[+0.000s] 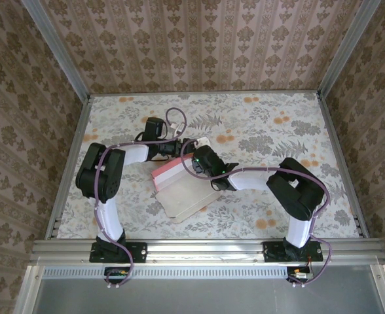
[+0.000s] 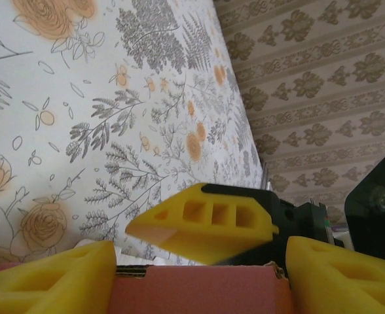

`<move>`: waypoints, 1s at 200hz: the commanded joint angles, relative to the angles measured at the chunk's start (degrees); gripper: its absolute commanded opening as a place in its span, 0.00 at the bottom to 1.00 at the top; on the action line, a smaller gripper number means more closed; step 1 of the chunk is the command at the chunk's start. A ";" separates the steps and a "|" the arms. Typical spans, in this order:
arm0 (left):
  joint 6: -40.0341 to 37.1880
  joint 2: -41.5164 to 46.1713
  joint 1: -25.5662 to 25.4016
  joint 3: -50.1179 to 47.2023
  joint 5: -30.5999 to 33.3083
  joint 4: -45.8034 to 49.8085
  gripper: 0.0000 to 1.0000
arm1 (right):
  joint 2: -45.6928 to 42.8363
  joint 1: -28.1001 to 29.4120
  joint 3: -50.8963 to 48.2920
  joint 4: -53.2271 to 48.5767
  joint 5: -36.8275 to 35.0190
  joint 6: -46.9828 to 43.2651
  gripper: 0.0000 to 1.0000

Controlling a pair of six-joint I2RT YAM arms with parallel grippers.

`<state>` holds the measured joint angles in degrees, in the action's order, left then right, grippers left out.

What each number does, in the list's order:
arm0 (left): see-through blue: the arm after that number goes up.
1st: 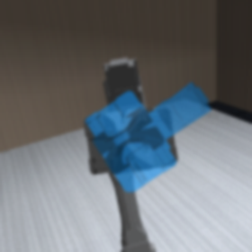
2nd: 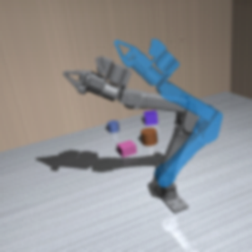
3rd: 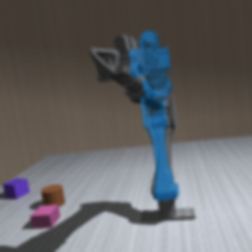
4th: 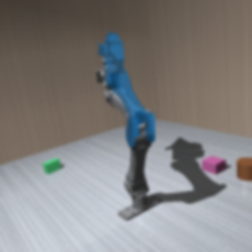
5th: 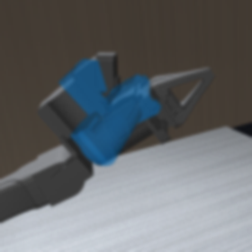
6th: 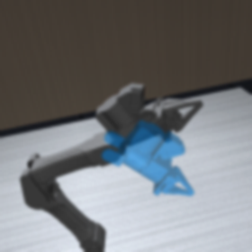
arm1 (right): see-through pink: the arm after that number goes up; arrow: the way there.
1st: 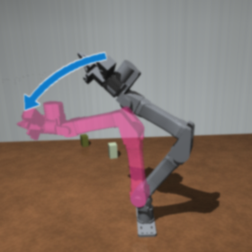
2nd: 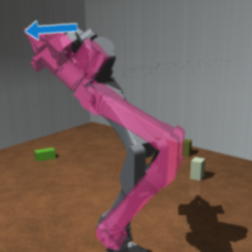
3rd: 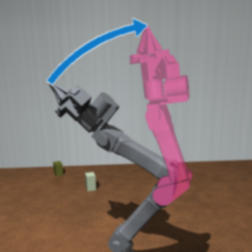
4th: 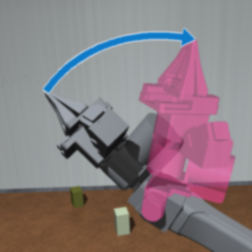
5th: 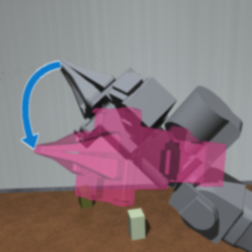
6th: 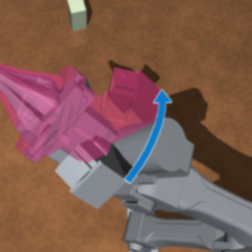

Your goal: Fold the paper box

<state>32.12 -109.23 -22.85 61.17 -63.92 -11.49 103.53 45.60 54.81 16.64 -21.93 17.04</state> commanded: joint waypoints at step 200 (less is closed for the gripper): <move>-36.68 4.92 -11.73 29.93 42.85 62.97 0.75 | -56.94 -3.98 -26.10 -24.42 19.07 13.95 1.00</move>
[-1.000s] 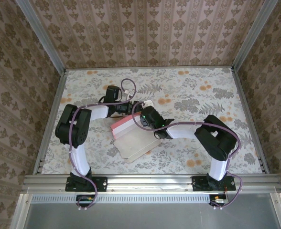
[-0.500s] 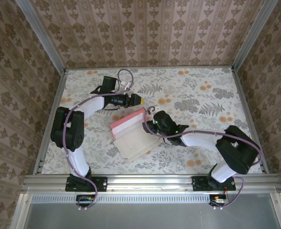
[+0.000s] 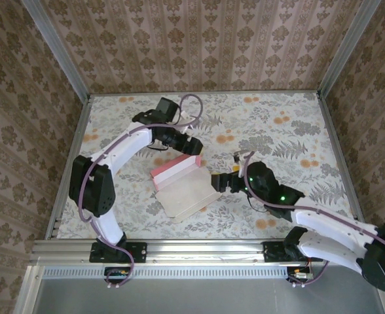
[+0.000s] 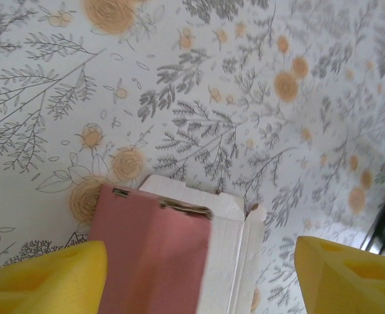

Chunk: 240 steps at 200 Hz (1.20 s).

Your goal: Fold the paper box

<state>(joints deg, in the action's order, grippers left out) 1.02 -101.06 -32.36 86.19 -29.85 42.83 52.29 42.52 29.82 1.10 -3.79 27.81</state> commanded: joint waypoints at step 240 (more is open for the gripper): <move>-14.66 -17.87 -7.19 19.28 16.13 17.21 0.40 | -15.47 -5.26 -4.58 -15.34 2.83 5.59 0.99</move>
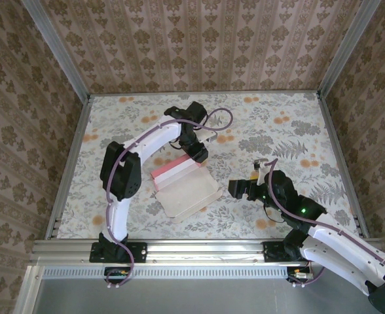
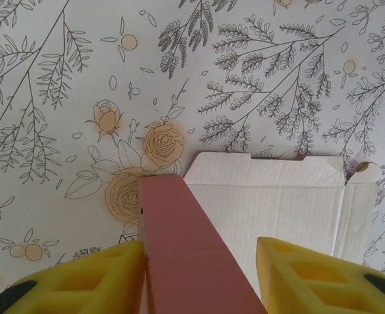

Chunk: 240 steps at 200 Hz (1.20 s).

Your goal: Fold the paper box

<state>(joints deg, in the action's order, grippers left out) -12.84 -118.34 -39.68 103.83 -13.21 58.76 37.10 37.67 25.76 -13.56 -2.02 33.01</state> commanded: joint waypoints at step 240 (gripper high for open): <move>42.96 20.92 16.45 -37.67 -18.25 -39.36 0.22 | 9.86 -1.01 4.96 -4.09 13.23 10.97 0.81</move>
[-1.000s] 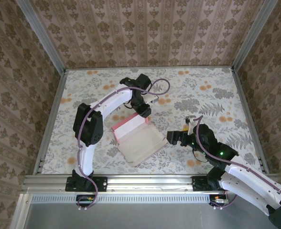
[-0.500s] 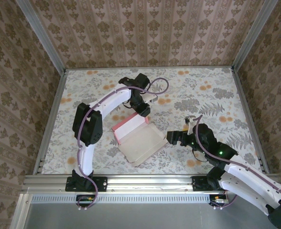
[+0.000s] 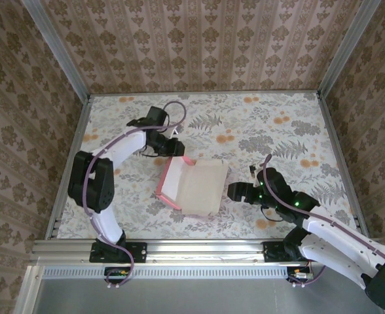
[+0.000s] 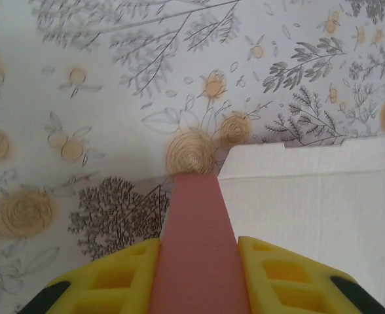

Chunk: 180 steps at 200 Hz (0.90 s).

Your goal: Fold the paper box

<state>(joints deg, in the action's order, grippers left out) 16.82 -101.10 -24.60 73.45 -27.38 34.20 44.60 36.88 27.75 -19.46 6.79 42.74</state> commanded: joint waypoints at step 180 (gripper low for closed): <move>28.64 17.31 3.98 -39.49 -7.86 -53.10 0.44 | 29.04 -1.99 24.83 -7.79 10.91 -21.57 0.20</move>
<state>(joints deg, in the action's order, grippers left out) 46.46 -84.99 -21.82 35.00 -32.93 -13.58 71.88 35.11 49.50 -22.57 16.38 26.65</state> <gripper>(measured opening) 0.367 0.277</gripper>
